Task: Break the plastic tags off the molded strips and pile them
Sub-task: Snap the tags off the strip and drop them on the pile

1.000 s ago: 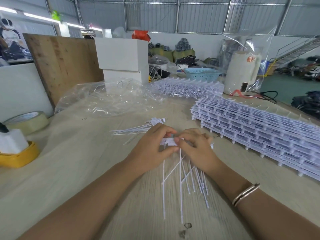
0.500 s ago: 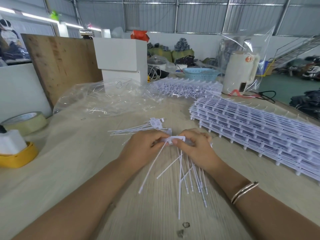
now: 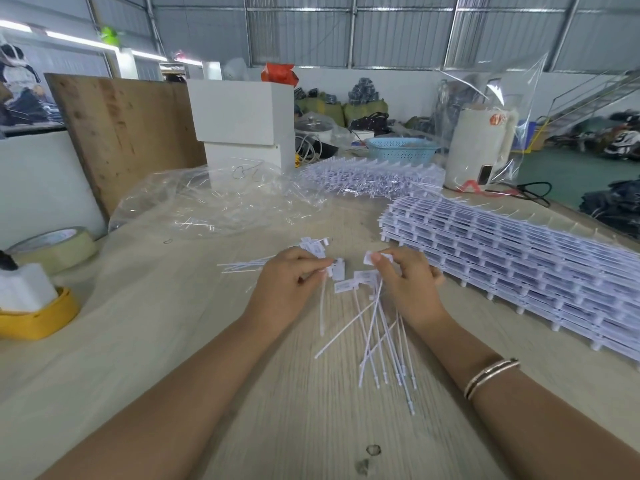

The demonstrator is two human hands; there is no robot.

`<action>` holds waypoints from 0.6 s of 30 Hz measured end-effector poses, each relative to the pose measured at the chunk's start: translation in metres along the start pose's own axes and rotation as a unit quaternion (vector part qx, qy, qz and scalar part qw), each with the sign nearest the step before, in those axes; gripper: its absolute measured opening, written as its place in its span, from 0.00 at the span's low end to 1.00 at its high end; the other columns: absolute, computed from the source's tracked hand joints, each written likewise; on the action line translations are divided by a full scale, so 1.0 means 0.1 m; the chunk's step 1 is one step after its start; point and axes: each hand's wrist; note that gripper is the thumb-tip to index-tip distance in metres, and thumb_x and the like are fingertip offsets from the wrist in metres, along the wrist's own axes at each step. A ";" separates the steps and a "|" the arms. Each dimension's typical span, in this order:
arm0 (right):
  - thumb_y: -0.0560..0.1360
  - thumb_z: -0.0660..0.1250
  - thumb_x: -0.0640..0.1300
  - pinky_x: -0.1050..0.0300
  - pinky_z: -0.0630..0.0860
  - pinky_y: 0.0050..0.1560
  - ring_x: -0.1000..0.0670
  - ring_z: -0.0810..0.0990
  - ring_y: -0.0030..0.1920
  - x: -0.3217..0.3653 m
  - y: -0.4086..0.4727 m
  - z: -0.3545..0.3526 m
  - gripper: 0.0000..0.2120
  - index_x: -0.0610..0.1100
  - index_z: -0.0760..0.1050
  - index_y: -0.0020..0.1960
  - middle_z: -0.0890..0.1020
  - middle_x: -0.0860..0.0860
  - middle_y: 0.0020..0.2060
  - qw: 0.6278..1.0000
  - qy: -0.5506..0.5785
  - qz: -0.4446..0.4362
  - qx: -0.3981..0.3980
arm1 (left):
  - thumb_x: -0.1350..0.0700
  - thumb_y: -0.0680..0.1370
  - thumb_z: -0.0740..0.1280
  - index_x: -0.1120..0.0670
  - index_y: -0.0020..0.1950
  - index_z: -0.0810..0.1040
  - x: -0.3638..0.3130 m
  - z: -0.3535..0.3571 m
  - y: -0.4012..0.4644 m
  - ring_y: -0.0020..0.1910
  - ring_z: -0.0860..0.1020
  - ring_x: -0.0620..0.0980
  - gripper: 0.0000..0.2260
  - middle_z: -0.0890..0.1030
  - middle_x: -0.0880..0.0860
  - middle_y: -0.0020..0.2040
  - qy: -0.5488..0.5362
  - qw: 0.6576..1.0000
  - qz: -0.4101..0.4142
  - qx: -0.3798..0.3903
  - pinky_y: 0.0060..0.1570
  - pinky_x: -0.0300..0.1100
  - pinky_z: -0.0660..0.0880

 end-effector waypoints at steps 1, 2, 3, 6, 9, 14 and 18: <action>0.78 0.60 0.54 0.55 0.51 0.48 0.52 0.70 0.52 -0.02 0.02 0.02 0.08 0.56 0.77 0.46 0.76 0.57 0.42 0.999 -0.045 0.015 0.007 | 0.65 0.74 0.70 0.57 0.56 0.82 0.00 0.05 0.02 0.46 0.78 0.48 0.12 0.80 0.52 0.48 0.023 1.000 0.003 0.008 0.46 0.33 0.71; 0.78 0.59 0.56 0.55 0.51 0.49 0.51 0.68 0.57 -0.05 0.03 0.05 0.10 0.55 0.77 0.52 0.77 0.55 0.50 0.996 -0.082 0.033 0.017 | 0.65 0.74 0.69 0.57 0.59 0.80 -0.01 0.09 0.02 0.50 0.77 0.51 0.14 0.79 0.54 0.52 0.042 0.999 -0.001 0.031 0.51 0.34 0.70; 0.78 0.58 0.57 0.55 0.51 0.52 0.50 0.65 0.61 -0.08 0.04 0.06 0.14 0.54 0.76 0.58 0.75 0.54 0.56 0.993 -0.102 0.047 0.023 | 0.65 0.74 0.69 0.56 0.63 0.77 -0.02 0.12 0.02 0.57 0.75 0.52 0.18 0.76 0.55 0.59 0.054 0.996 -0.009 0.065 0.55 0.32 0.67; 0.79 0.57 0.56 0.56 0.52 0.53 0.50 0.66 0.61 -0.05 0.01 0.00 0.16 0.50 0.74 0.61 0.74 0.54 0.58 0.995 -0.092 0.033 -0.014 | 0.67 0.73 0.66 0.54 0.71 0.68 -0.03 0.11 0.00 0.66 0.68 0.46 0.27 0.65 0.51 0.69 0.063 0.991 -0.025 0.116 0.58 0.25 0.59; 0.79 0.54 0.56 0.52 0.61 0.53 0.51 0.73 0.46 -0.02 0.00 -0.17 0.14 0.49 0.73 0.44 0.76 0.55 0.41 0.993 -0.116 0.022 -0.015 | 0.64 0.73 0.63 0.51 0.58 0.75 -0.12 0.00 -0.02 0.52 0.75 0.49 0.16 0.73 0.49 0.57 0.101 0.991 -0.076 0.045 0.50 0.41 0.72; 0.80 0.53 0.50 0.54 0.75 0.42 0.48 0.76 0.38 -0.04 0.03 -0.57 0.14 0.41 0.71 0.46 0.74 0.49 0.35 0.926 -0.296 0.102 0.210 | 0.47 0.78 0.54 0.52 0.37 0.73 -0.25 -0.12 -0.07 0.36 0.73 0.51 0.16 0.74 0.47 0.33 0.283 0.929 -0.174 0.161 0.35 0.40 0.65; 0.82 0.51 0.49 0.66 0.69 0.35 0.55 0.70 0.29 0.08 -0.13 -0.39 0.21 0.48 0.67 0.32 0.70 0.54 0.28 0.942 -0.137 0.089 0.293 | 0.28 0.72 0.47 0.53 0.31 0.69 -0.43 0.02 -0.13 0.33 0.73 0.45 0.30 0.74 0.47 0.32 0.218 0.940 -0.150 0.214 0.33 0.39 0.65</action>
Point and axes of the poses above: each hand's wrist, its own y-axis towards the middle knuckle, its own z-axis out of the palm, x = y × z
